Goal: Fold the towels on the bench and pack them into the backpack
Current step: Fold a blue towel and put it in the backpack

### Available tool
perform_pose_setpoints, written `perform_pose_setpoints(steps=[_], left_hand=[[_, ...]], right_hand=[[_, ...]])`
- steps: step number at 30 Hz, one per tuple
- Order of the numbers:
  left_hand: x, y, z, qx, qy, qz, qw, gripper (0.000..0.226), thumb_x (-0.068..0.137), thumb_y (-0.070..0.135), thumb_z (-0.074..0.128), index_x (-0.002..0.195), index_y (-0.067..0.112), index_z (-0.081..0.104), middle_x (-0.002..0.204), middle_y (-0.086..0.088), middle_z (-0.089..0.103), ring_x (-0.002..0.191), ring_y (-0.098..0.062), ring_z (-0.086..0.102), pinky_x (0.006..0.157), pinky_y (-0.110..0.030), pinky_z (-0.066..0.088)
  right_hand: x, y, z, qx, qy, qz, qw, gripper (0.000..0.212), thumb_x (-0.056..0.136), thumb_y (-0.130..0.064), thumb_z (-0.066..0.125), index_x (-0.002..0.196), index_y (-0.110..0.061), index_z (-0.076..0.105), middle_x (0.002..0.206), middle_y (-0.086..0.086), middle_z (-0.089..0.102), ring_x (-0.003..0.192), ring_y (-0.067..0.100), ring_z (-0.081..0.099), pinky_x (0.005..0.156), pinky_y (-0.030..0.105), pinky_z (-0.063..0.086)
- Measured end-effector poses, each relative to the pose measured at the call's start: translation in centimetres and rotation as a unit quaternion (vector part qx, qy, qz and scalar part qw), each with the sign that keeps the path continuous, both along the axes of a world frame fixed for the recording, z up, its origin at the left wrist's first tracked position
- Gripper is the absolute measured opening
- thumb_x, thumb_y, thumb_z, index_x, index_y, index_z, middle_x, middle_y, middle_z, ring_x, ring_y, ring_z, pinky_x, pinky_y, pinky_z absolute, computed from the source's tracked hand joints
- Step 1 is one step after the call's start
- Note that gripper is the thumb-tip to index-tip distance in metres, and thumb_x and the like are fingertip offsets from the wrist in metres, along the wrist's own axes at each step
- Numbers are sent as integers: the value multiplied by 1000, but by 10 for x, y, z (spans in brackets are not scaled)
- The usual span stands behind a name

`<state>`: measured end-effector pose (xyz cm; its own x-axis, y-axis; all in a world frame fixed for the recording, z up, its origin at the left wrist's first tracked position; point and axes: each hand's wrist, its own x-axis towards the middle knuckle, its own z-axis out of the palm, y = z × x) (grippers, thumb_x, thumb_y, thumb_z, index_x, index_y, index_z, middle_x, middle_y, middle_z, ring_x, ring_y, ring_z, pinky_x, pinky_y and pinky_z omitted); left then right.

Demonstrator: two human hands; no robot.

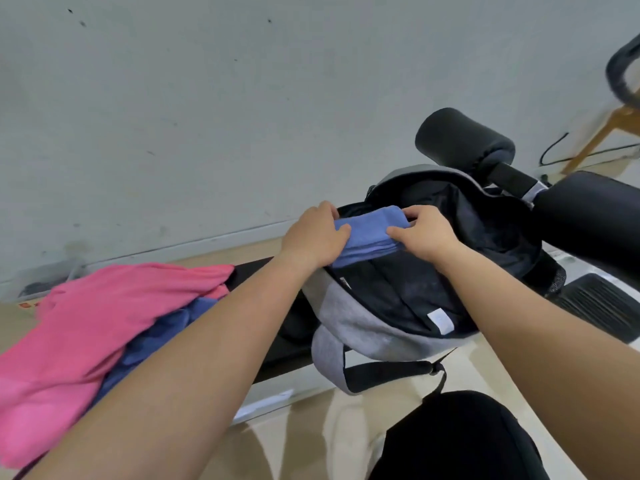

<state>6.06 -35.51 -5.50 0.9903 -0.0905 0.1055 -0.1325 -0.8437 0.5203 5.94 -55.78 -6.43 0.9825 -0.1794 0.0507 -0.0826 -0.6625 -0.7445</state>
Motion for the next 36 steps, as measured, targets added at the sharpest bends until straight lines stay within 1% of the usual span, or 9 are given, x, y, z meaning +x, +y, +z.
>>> perform_pose_setpoints(steps=[4,7,10,13,15,17,23,27,36], left_hand=[[5,-10,-21,206,-29,4,978,40,84,45,59,120,27,58,134,-6,48,124,-33,42,93,-42,39],[14,1,-30,137,28,50,989,40,85,36,62,124,27,59,142,-8,42,127,-36,42,96,-42,42],[17,10,-34,95,75,18,992,44,83,19,64,126,13,61,129,-11,62,115,-33,59,93,-37,49],[6,15,-37,104,49,9,993,60,82,5,59,141,15,51,139,-9,57,125,-31,55,99,-36,45],[-2,20,-37,101,45,-3,994,68,83,1,55,148,17,42,148,-7,49,133,-28,48,105,-35,40],[-8,28,-38,87,44,-18,995,70,82,-1,53,149,18,42,149,-4,48,134,-26,47,107,-33,39],[-4,32,-28,37,81,-11,996,53,87,17,59,140,17,54,144,-2,55,130,-21,51,105,-28,38],[21,24,-20,20,96,-9,995,45,89,23,60,133,18,60,139,-3,60,127,-22,54,104,-27,39],[74,15,-28,-11,32,7,999,30,87,9,54,109,12,74,118,-9,71,113,-27,61,94,-27,44]], right_hand=[[9,-11,-23,-100,81,-1,992,31,86,-22,69,112,-5,63,107,16,67,100,32,63,73,30,45],[13,-10,-35,-136,84,-1,987,52,87,-16,60,138,-13,48,130,15,55,112,34,55,81,32,45],[10,-2,-36,-274,-58,44,959,64,81,-11,53,143,-26,46,143,5,45,121,35,45,91,40,47],[0,10,-41,-311,-64,203,926,60,82,-40,40,142,-37,46,147,-3,47,131,32,44,106,44,40],[-13,16,-51,-365,24,252,896,69,85,-69,31,150,-47,23,161,-5,24,147,31,22,116,51,23],[-25,12,-60,-416,30,254,873,77,85,-76,36,152,-47,12,165,-3,10,150,30,11,118,54,18],[-14,2,-58,-457,-85,263,845,59,89,-28,59,144,-33,41,149,8,44,128,35,48,94,45,45],[10,3,-56,-468,-119,294,825,56,79,-15,59,134,-24,52,124,11,61,103,37,62,80,44,53],[86,9,-63,-506,-182,246,806,43,87,-16,56,129,-25,57,121,0,64,112,28,61,97,44,44]])
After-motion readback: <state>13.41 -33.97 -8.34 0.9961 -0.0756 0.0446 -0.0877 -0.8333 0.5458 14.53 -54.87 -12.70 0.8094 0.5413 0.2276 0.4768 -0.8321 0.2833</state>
